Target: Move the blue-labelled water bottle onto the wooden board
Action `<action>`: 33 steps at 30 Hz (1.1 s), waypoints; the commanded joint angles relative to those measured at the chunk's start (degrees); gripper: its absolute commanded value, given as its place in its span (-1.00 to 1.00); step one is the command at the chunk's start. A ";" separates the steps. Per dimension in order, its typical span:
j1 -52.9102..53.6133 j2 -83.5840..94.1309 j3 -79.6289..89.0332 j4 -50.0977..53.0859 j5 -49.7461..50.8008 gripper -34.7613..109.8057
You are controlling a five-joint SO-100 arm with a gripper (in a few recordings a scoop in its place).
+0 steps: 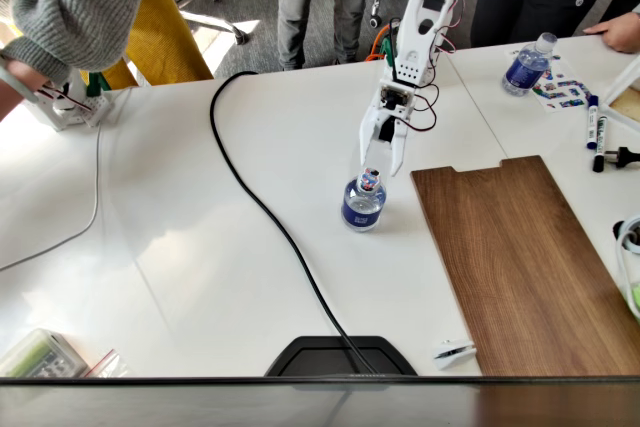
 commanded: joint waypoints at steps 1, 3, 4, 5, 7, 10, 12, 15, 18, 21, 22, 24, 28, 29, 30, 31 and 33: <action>0.26 0.62 -2.55 0.35 -0.79 -0.20; 0.35 0.62 -3.08 0.44 -0.79 -0.19; 0.44 0.62 -3.52 0.79 -0.79 -0.18; 0.53 0.53 -4.04 1.23 -0.79 -0.17; 0.70 0.44 -5.10 2.37 -0.79 -0.17; 0.79 0.26 -6.24 3.60 -0.79 -0.16; 0.79 0.00 -6.42 3.69 -0.79 -0.16; 0.79 -0.35 -7.12 4.04 -0.79 -0.15; 0.88 -0.53 -7.65 4.75 -0.97 -0.13; 1.05 -0.53 -8.17 5.54 -1.49 -0.12; 1.23 -0.53 -8.17 5.54 -1.58 -0.11; 1.41 -0.53 -8.44 5.80 -1.58 -0.10; 1.58 -0.53 -8.96 6.68 -1.58 -0.09; 1.58 -0.53 -9.05 6.77 -1.58 -0.09; 1.67 -0.53 -9.14 6.77 -1.58 -0.09; 1.67 -0.44 -9.23 6.77 -1.58 -0.09; 1.85 -0.44 -9.49 6.94 -1.58 -0.09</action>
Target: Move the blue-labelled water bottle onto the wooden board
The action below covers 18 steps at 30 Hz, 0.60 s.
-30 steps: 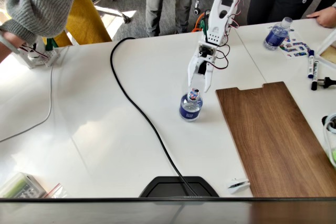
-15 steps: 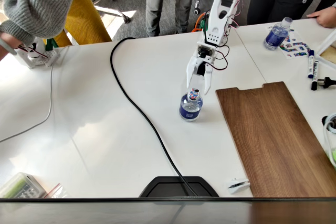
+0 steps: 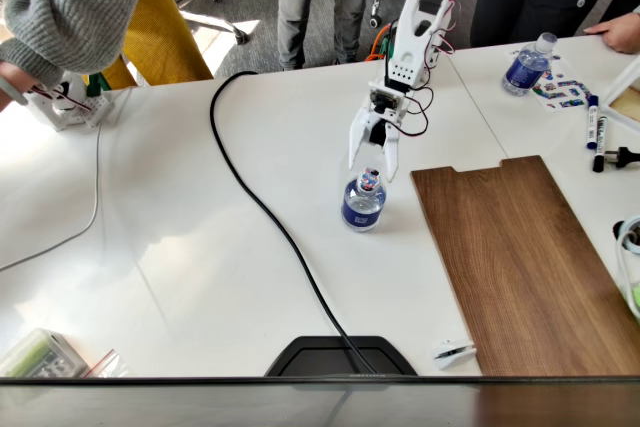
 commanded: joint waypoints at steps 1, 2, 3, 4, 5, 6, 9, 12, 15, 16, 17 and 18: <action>0.88 1.76 -2.55 0.18 -0.88 -0.09; 0.88 1.67 -2.99 0.44 -0.88 -0.09; 0.97 1.58 -3.43 1.05 -0.88 -0.09; 1.05 1.49 -4.04 1.76 -0.88 -0.09; 1.05 1.41 -4.57 2.29 -0.88 -0.09; 1.14 1.23 -5.19 2.64 -0.88 -0.09; 1.23 0.35 -7.03 3.60 -0.88 -0.09; 1.49 -1.85 -9.23 3.60 -1.14 -0.09; 1.58 -3.34 -10.90 3.69 -1.14 -0.09; 1.58 -3.78 -11.43 3.78 -1.14 -0.09; 1.67 -4.31 -12.22 4.04 -1.14 -0.09; 1.76 -4.83 -13.01 4.22 -1.14 -0.09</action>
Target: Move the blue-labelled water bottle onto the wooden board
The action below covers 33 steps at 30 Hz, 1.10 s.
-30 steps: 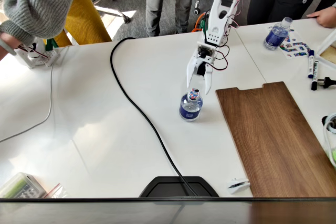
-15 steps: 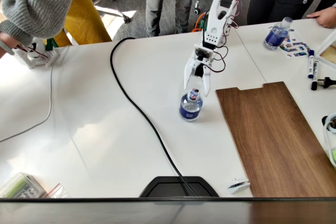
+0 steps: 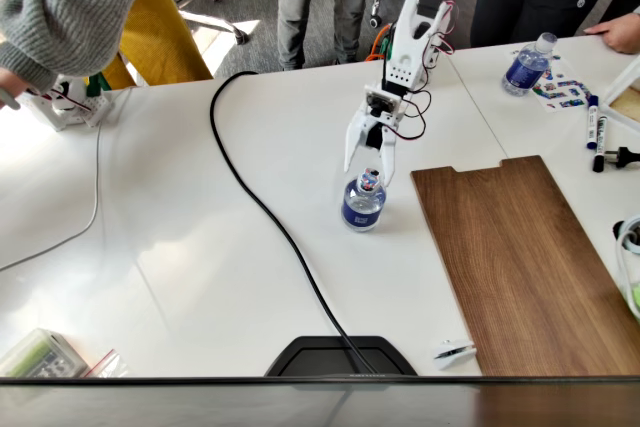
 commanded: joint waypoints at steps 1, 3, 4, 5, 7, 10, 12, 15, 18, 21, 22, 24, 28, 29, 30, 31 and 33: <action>0.70 0.09 -4.31 -0.18 -1.14 -0.09; 0.79 -1.05 -6.24 0.35 -1.23 -0.09; 0.79 -1.49 -7.03 0.70 -1.32 -0.09; 0.79 -1.76 -7.65 0.97 -1.49 -0.09; 0.79 -2.46 -8.88 1.05 -1.67 -0.09; 0.79 -3.69 -10.63 1.32 -2.29 -0.10; 0.79 -4.31 -11.60 1.49 -2.64 -0.10; 0.79 -5.19 -12.74 1.58 -3.16 -0.11; 0.62 -5.80 -13.45 1.58 -3.52 -0.12; 0.35 -6.50 -14.15 1.58 -4.04 -0.15; 0.26 -6.77 -14.41 1.58 -4.22 -0.15; 0.18 -7.29 -15.03 1.58 -4.57 -0.18; 0.09 -8.09 -16.00 1.58 -4.57 -0.29; 0.18 -8.26 -16.17 1.58 -4.57 -0.30; 0.18 -8.35 -16.17 1.58 -4.57 -0.32; 0.26 -8.44 -16.26 1.58 -4.57 -0.35; 0.26 -8.79 -16.26 1.32 -4.57 -0.39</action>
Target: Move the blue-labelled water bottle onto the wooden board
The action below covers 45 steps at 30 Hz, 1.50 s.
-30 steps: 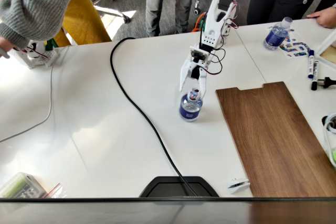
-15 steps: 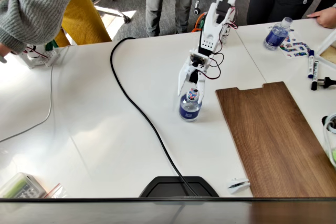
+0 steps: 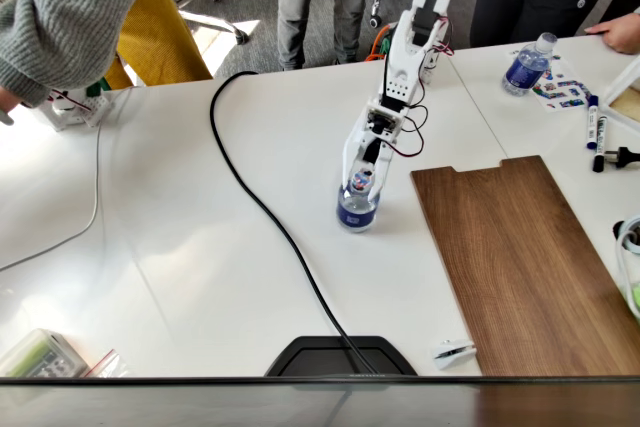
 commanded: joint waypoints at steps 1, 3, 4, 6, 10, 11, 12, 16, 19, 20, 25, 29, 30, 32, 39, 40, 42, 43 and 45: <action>0.88 0.62 -1.76 -1.05 -0.53 -0.42; 0.97 0.53 -1.76 -1.41 -0.53 -0.46; 0.97 0.35 -1.76 -1.58 -0.44 -0.48; 0.97 0.35 -1.76 -1.76 -0.44 -0.52; 0.97 0.35 -1.76 -1.93 -0.44 -0.52; 0.97 0.35 -1.76 -1.93 -0.62 -0.52; 0.97 0.35 -1.76 -1.93 -0.79 -0.52; 0.97 0.35 -1.76 -1.76 -1.23 -0.52; 0.97 0.35 -1.49 -1.67 -1.67 -0.52; 0.97 0.35 -1.41 -1.58 -1.85 -0.52; 1.05 1.41 -1.32 -0.53 -1.93 -0.52; 0.79 3.78 -1.32 2.02 -1.23 -0.52; 0.79 4.22 -1.32 2.37 -1.14 -0.52; 0.79 4.75 -1.32 2.46 -1.14 -0.52; -0.09 9.49 -0.88 5.71 0.09 -0.52; -0.26 9.93 -0.88 5.98 0.18 -0.52; -0.53 10.72 -0.88 6.06 0.35 -0.52; -0.70 11.16 -0.88 6.06 0.44 -0.52; -0.97 12.22 -0.88 6.94 0.70 -0.52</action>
